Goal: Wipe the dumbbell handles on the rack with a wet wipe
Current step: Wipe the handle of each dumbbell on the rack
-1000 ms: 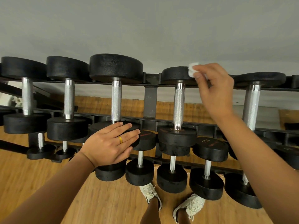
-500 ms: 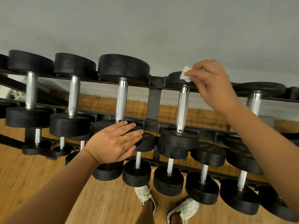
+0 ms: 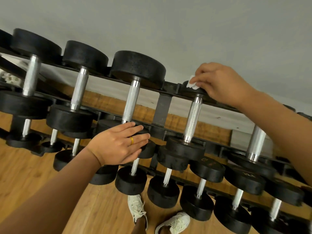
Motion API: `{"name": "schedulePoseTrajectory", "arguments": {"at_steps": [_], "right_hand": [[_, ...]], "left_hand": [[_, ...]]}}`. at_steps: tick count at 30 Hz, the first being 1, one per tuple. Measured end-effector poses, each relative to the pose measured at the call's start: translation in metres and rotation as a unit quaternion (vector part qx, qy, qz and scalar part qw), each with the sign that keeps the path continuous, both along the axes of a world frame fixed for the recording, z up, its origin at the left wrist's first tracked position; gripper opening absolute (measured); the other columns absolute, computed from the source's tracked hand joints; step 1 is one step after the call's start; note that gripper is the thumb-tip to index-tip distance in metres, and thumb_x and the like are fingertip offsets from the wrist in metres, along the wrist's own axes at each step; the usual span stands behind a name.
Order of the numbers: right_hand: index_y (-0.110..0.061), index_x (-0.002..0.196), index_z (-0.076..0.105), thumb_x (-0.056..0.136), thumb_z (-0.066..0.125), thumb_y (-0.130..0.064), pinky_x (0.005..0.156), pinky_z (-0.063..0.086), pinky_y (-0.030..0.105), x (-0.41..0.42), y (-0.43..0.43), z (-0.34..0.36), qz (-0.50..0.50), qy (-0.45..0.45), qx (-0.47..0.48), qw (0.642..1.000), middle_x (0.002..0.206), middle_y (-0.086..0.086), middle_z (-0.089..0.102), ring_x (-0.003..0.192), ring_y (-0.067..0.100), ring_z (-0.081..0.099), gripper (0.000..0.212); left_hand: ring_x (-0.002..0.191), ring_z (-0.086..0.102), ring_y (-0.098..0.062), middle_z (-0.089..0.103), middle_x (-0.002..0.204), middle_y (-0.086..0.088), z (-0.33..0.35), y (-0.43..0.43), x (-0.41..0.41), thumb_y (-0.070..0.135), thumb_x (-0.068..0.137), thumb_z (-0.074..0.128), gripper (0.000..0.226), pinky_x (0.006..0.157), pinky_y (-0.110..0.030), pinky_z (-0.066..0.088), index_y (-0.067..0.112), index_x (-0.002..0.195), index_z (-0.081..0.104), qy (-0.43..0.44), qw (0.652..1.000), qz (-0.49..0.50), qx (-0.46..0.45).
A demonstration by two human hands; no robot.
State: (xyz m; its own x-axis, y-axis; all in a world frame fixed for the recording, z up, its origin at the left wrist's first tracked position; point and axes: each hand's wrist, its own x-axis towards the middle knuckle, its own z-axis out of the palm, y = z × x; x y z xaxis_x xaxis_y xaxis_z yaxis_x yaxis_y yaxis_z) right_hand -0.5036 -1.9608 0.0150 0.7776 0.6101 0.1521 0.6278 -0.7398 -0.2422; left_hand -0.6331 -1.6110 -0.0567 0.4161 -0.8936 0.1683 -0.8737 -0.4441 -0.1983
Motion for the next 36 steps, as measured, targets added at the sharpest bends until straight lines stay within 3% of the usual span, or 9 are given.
{"name": "schedulePoseTrajectory", "arguments": {"at_steps": [7, 14, 22, 27, 31, 34, 36], "right_hand": [[-0.019, 0.110, 0.076, 0.097, 0.062, -0.020, 0.096, 0.047, 0.044, 0.053, 0.055, 0.011, 0.050, 0.195, -0.167, 0.965, 0.110, -0.001, 0.068, 0.107, 0.022, 0.060, 0.020], [-0.035, 0.098, 0.076, 0.093, 0.068, -0.023, 0.102, 0.046, 0.041, 0.076, 0.069, 0.008, 0.047, 0.331, -0.185, 0.924, 0.107, -0.011, 0.071, 0.104, 0.014, 0.062, 0.016], [-0.028, 0.105, 0.078, 0.095, 0.067, -0.021, 0.100, 0.040, 0.032, 0.077, 0.062, 0.028, 0.023, 0.395, -0.171, 0.902, 0.103, -0.019, 0.069, 0.102, 0.003, 0.059, 0.017], [-0.033, 0.093, 0.075, 0.091, 0.068, -0.023, 0.093, 0.049, 0.035, 0.074, 0.083, 0.005, 0.018, 0.351, -0.232, 0.907, 0.103, -0.007, 0.070, 0.098, 0.015, 0.062, 0.013], [-0.031, 0.101, 0.075, 0.094, 0.062, -0.021, 0.086, 0.043, 0.032, 0.062, 0.055, 0.010, 0.048, 0.287, -0.153, 0.944, 0.107, -0.007, 0.069, 0.096, 0.011, 0.058, 0.018], [-0.024, 0.106, 0.077, 0.096, 0.060, -0.021, 0.075, 0.042, 0.034, 0.036, 0.029, -0.003, 0.091, 0.081, -0.074, 0.990, 0.103, -0.005, 0.070, 0.088, 0.015, 0.051, 0.020], [-0.020, 0.108, 0.077, 0.096, 0.061, -0.021, 0.069, 0.044, 0.037, 0.015, 0.020, -0.021, 0.072, -0.059, -0.037, 0.995, 0.100, -0.002, 0.071, 0.087, 0.024, 0.051, 0.020]], "left_hand": [[0.125, 0.065, -0.027, 0.069, 0.134, -0.001, -0.003, 0.000, -0.001, 0.035, 0.107, 0.045, 0.039, 0.112, -0.046, 0.047, 0.017, 0.125, 0.074, 0.005, 1.000, 0.009, -0.010], [0.125, 0.064, -0.027, 0.069, 0.134, -0.001, -0.005, 0.002, 0.000, 0.035, 0.106, 0.048, 0.037, 0.114, -0.044, 0.041, 0.016, 0.124, 0.075, -0.002, 1.000, 0.007, -0.022], [0.123, 0.066, -0.027, 0.070, 0.133, -0.002, -0.006, 0.004, -0.001, 0.034, 0.106, 0.047, 0.038, 0.110, -0.045, 0.047, 0.016, 0.124, 0.075, -0.004, 0.999, 0.006, -0.031], [0.124, 0.066, -0.027, 0.069, 0.134, -0.002, -0.004, 0.001, -0.002, 0.035, 0.107, 0.045, 0.039, 0.112, -0.045, 0.045, 0.017, 0.125, 0.075, 0.008, 1.000, 0.013, -0.019], [0.125, 0.064, -0.027, 0.068, 0.136, -0.002, -0.002, 0.003, -0.001, 0.035, 0.107, 0.046, 0.039, 0.114, -0.045, 0.044, 0.017, 0.127, 0.073, 0.016, 1.000, 0.014, -0.011], [0.127, 0.063, -0.028, 0.067, 0.137, -0.003, -0.002, 0.002, -0.002, 0.035, 0.107, 0.046, 0.039, 0.115, -0.045, 0.041, 0.017, 0.128, 0.073, 0.019, 1.000, 0.014, -0.002], [0.127, 0.063, -0.028, 0.067, 0.138, -0.002, -0.001, 0.002, -0.002, 0.035, 0.107, 0.047, 0.038, 0.116, -0.044, 0.040, 0.017, 0.127, 0.074, 0.027, 1.000, 0.015, 0.002]]}}
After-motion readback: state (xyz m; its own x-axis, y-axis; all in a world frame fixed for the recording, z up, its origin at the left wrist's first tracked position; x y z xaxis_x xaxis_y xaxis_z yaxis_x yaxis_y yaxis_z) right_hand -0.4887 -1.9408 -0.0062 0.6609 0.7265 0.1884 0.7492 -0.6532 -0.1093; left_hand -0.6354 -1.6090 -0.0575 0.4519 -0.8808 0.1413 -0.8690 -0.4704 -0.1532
